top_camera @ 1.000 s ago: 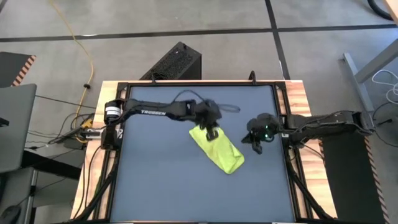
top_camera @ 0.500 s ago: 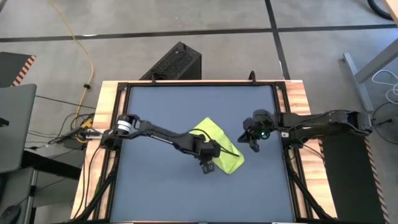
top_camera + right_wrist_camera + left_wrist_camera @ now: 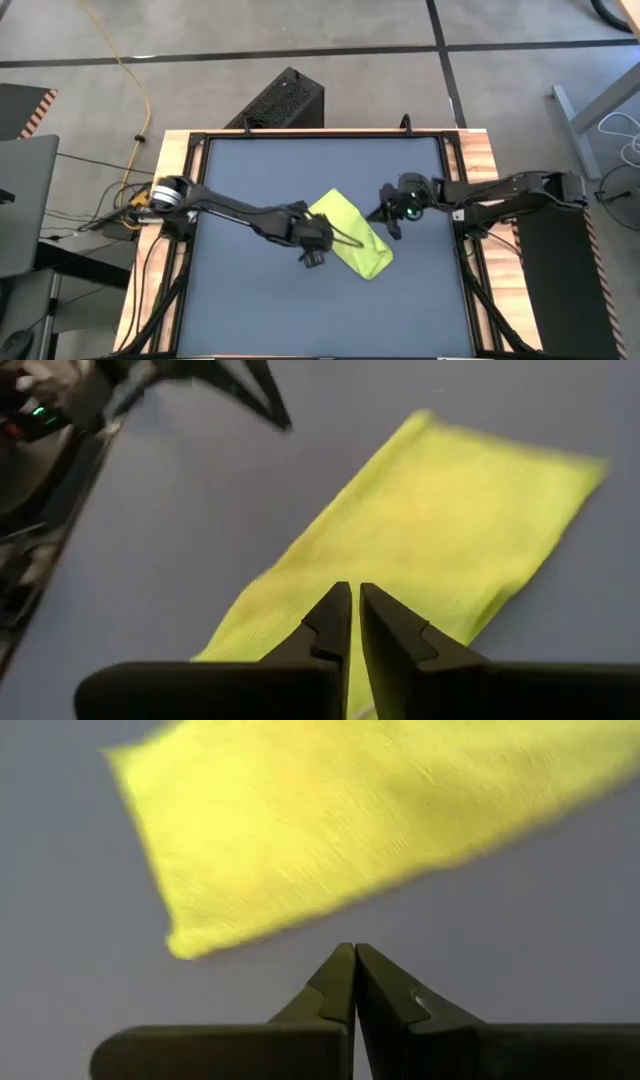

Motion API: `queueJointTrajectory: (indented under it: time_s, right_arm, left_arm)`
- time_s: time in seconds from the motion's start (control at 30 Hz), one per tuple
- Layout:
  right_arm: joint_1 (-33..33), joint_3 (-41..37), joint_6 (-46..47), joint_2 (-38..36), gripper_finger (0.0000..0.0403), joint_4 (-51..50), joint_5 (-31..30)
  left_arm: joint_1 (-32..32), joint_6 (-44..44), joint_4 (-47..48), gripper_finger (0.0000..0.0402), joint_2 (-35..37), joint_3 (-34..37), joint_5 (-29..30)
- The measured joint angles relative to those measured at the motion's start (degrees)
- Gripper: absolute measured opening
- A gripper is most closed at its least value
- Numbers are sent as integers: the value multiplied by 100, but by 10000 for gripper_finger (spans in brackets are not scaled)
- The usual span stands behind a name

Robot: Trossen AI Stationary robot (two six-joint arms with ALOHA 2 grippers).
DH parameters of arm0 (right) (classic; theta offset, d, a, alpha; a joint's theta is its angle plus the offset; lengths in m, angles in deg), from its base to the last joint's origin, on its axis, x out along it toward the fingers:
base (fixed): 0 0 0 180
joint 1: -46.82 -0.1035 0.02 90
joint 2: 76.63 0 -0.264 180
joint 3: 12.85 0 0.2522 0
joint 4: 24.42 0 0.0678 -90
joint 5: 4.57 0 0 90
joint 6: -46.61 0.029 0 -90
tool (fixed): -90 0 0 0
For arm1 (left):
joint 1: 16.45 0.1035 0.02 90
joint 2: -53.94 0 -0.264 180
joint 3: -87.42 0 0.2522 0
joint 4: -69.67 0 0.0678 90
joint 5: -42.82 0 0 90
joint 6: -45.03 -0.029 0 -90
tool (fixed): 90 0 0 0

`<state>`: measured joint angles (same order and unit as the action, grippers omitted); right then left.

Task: Roll towel into tight, uniform cylinder
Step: Roll the green towel

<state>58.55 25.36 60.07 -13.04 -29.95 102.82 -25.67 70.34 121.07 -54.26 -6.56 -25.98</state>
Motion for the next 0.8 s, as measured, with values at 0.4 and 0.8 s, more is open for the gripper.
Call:
queueJointTrajectory:
  time_s: [0.4,0.8]
  right_arm:
    - [832,2583,-1630,3175,19,-661,857]
    - [870,4286,-1981,4873,18,-1981,757]
  left_arm:
    - [672,1170,-4296,0,914,3068,-978]
    - [1028,1052,-3505,0,935,3049,-441]
